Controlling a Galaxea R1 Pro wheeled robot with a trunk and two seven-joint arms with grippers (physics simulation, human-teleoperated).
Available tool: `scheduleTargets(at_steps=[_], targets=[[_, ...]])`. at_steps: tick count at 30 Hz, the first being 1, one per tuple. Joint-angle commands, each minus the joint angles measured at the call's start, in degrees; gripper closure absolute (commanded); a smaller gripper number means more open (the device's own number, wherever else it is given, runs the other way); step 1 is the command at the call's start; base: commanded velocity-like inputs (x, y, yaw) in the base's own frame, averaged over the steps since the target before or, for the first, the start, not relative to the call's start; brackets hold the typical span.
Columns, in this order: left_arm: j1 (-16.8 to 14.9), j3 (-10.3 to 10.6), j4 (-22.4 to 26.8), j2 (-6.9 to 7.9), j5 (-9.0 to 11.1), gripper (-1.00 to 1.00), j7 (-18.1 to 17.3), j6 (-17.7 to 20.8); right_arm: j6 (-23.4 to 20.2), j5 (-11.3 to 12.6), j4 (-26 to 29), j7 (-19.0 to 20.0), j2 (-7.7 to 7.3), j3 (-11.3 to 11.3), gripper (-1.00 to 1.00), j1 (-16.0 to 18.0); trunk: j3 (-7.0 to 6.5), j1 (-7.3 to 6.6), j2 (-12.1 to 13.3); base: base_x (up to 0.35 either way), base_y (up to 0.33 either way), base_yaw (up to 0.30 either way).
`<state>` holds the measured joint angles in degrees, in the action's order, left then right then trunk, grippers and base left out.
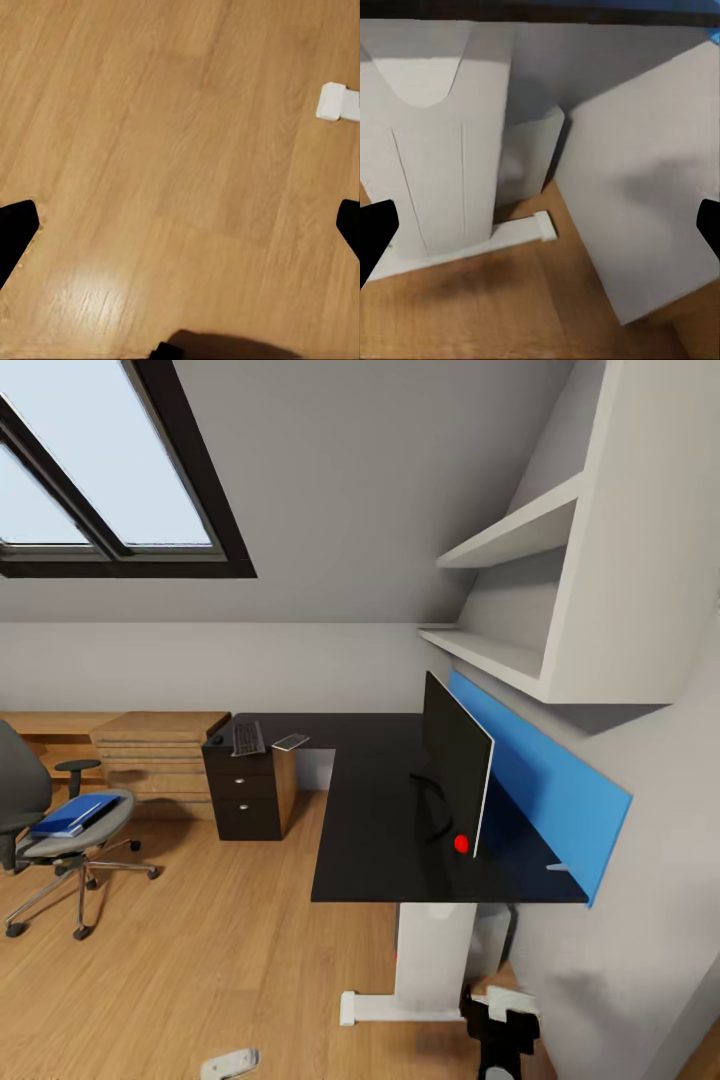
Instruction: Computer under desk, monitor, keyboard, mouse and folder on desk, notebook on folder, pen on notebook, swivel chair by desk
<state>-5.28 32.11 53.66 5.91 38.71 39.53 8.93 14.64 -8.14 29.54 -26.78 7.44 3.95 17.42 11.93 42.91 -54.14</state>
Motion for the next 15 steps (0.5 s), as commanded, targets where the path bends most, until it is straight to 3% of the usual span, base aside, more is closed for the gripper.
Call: scheduleTargets(at_steps=[1, 3, 9, 15], targets=[[-0.08, 0.37, -1.3, 0.04, 0.12, -1.0, 0.42, -0.57, 1.37, -0.68, -1.96, 0.0, 0.07, 0.23, -1.0, 0.08, 0.07, 0.01, -0.07, -0.013, 0.0, 0.0], [-0.08, 0.6, -5.98, -0.14, 0.08, -1.0, 0.3, -3.13, 5.39, -0.71, -7.73, 0.03, 0.0, -0.11, -1.0, 0.08, 0.07, 0.01, -0.07, -0.007, 0.0, 0.0], [-0.08, 0.73, -12.94, -1.04, 0.01, -1.0, 0.11, -6.44, 8.9, -0.7, -13.49, 0.78, -0.94, -0.3, -1.0, 0.08, 0.07, 0.01, -0.07, -0.002, 0.0, 0.0], [-0.05, 1.01, -14.17, -2.98, -0.12, -1.0, -0.89, -7.69, 8.76, -0.52, -15.17, 1.97, -0.34, -0.27, -1.0, 0.2, 0.07, 0.01, -0.07, 0.0, 0.017, 0.0]])
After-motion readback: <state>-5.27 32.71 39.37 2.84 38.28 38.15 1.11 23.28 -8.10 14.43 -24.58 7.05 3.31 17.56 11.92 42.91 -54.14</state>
